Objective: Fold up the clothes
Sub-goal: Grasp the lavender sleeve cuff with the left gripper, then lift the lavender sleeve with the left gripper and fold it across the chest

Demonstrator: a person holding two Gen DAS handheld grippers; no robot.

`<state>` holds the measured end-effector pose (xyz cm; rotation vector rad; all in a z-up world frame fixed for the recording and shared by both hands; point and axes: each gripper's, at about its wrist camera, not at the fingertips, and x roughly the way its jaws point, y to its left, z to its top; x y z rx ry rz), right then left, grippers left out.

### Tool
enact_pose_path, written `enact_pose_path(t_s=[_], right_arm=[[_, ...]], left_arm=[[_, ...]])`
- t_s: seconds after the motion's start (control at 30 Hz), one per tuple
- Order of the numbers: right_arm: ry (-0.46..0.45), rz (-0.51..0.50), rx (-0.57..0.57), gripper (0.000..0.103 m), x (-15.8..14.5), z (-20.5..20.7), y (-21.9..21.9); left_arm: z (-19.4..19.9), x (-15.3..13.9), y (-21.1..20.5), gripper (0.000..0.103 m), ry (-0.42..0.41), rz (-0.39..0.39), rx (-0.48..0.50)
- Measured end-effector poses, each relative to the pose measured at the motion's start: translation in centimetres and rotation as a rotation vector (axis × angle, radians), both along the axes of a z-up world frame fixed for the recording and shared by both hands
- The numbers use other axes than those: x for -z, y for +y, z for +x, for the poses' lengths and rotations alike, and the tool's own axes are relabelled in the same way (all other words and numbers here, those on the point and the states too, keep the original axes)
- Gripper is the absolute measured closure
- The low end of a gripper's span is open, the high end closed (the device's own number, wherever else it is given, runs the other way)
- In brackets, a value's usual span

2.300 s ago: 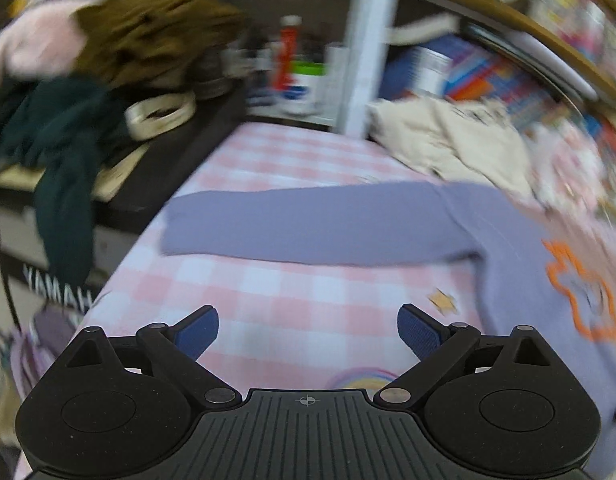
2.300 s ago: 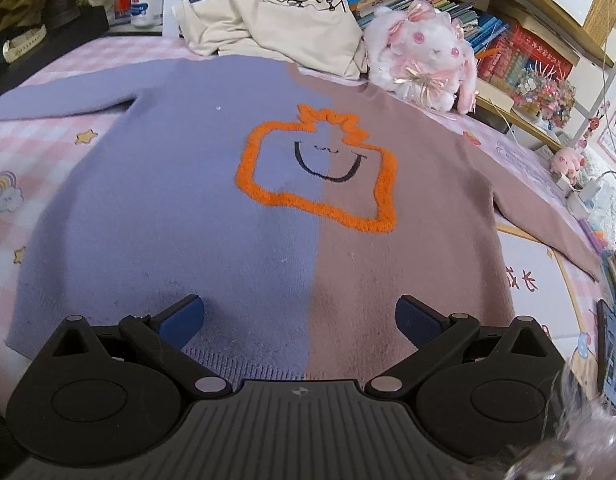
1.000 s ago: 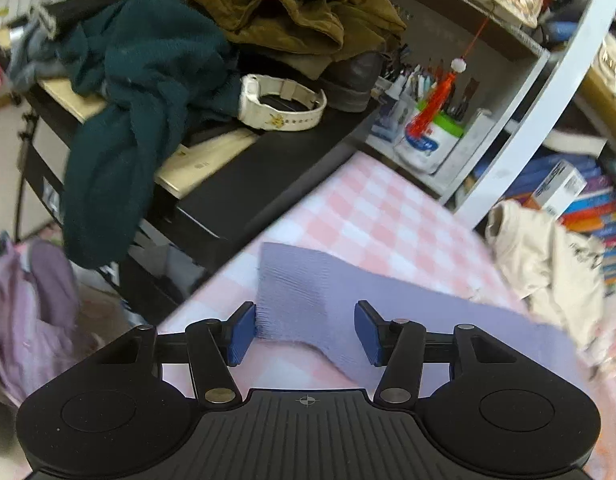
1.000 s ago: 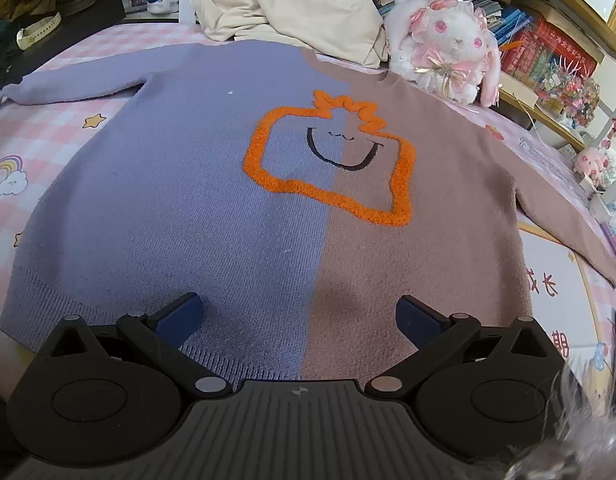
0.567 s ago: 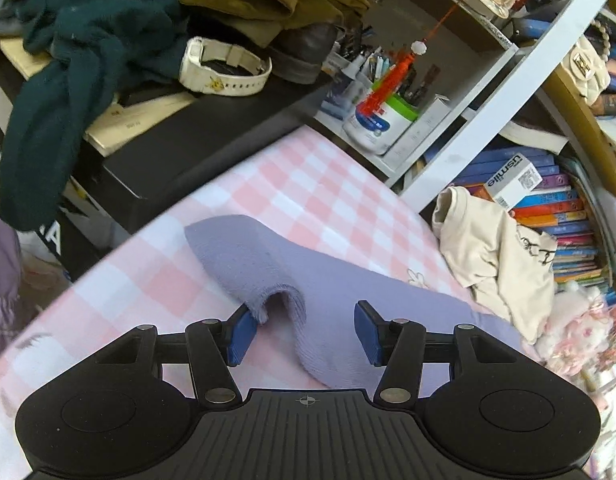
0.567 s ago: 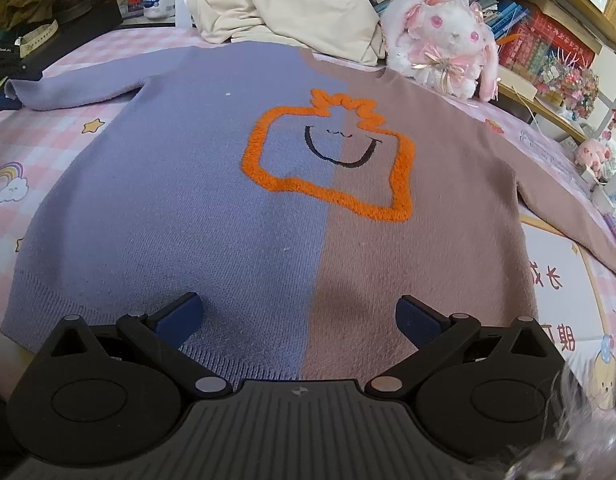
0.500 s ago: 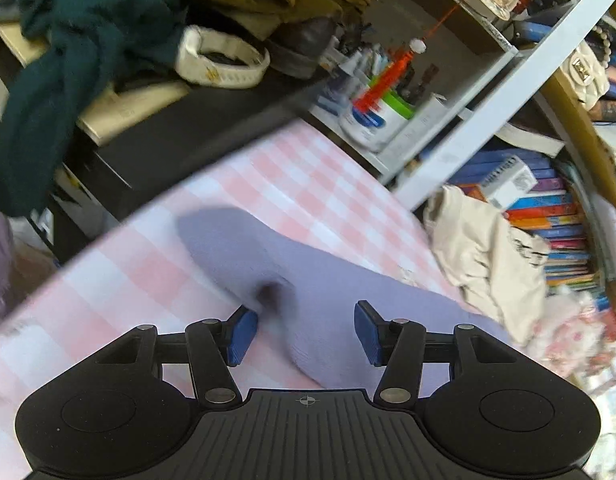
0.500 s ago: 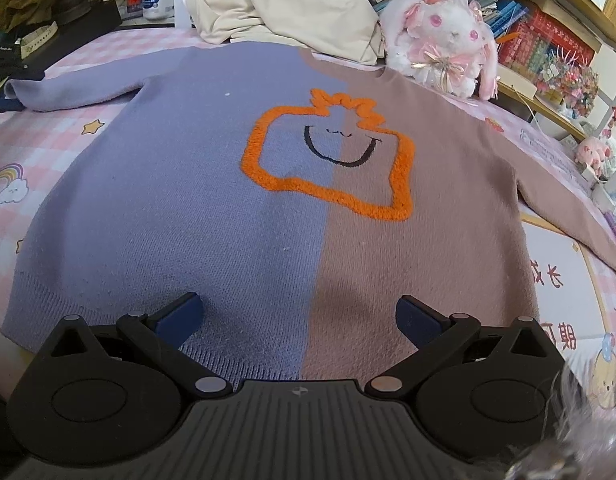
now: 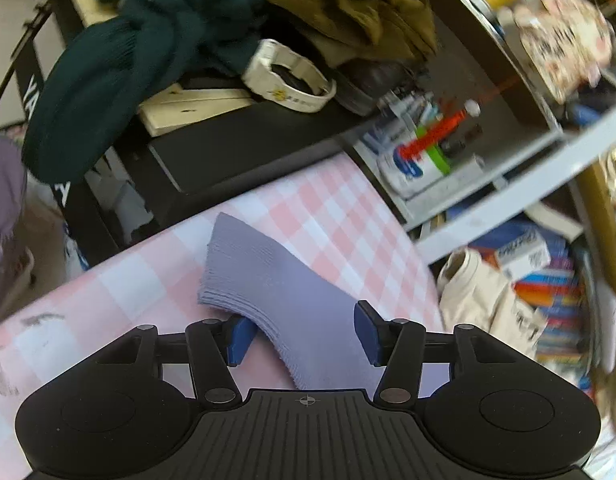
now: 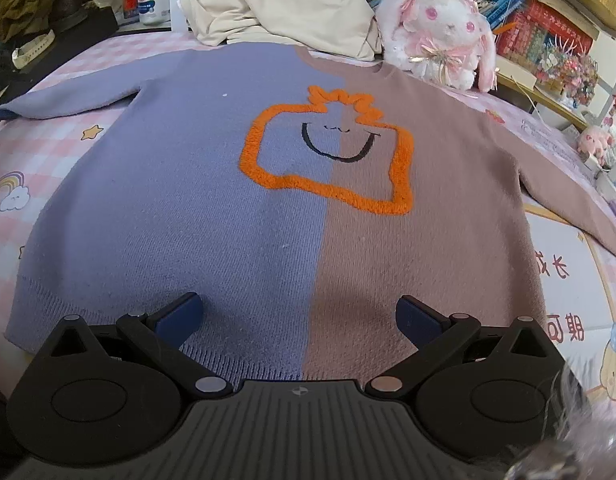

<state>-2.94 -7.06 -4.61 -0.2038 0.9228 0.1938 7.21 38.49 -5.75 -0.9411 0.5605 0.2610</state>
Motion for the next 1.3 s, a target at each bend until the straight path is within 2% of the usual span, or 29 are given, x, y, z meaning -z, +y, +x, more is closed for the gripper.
enact_pose_path(t_s=[0.17, 0.4, 0.47, 0.53, 0.57, 0.63, 0.77, 0.87, 1.0, 1.13, 1.3], right_arm=[[-0.008, -0.015, -0.010, 0.000, -0.1, 0.0, 0.2], [-0.031, -0.045, -0.027, 0.000, -0.2, -0.5, 0.3], [-0.039, -0.054, -0.030, 0.000, -0.3, -0.7, 0.3], [-0.047, -0.062, -0.034, 0.000, -0.4, -0.9, 0.3], [-0.051, -0.067, -0.035, 0.000, -0.4, -1.0, 0.3], [-0.064, -0.071, -0.022, 0.000, -0.7, -1.1, 0.0], [-0.099, -0.040, 0.065, 0.000, -1.7, -1.2, -1.9], [-0.106, -0.006, 0.140, 0.000, -2.3, -1.0, -3.5], [-0.095, 0.025, 0.189, 0.000, -2.4, -0.5, -5.2], [-0.102, 0.037, 0.177, 0.000, -2.6, -0.3, -6.7], [-0.104, 0.053, 0.154, 0.000, -2.9, 0.2, -9.7]], left_arm=[[-0.6, 0.6, 0.1, 0.065, -0.018, -0.043, -0.061], [-0.6, 0.6, -0.1, 0.074, -0.002, -0.017, -0.074], [-0.6, 0.6, 0.0, 0.080, 0.009, -0.014, -0.075], [-0.6, 0.8, 0.2, 0.096, 0.027, -0.011, -0.077], [-0.6, 0.7, 0.2, 0.100, 0.030, -0.004, -0.072], [-0.7, 0.4, -0.1, 0.100, 0.022, 0.023, -0.051], [-0.4, -2.3, -2.6, 0.100, -0.052, 0.154, 0.078], [0.4, -4.8, -5.2, 0.100, -0.118, 0.221, 0.175], [1.6, -8.0, -9.3, 0.100, -0.215, 0.244, 0.279], [3.1, -10.9, -14.3, 0.100, -0.292, 0.246, 0.389], [5.2, -12.8, -21.0, 0.100, -0.326, 0.208, 0.457]])
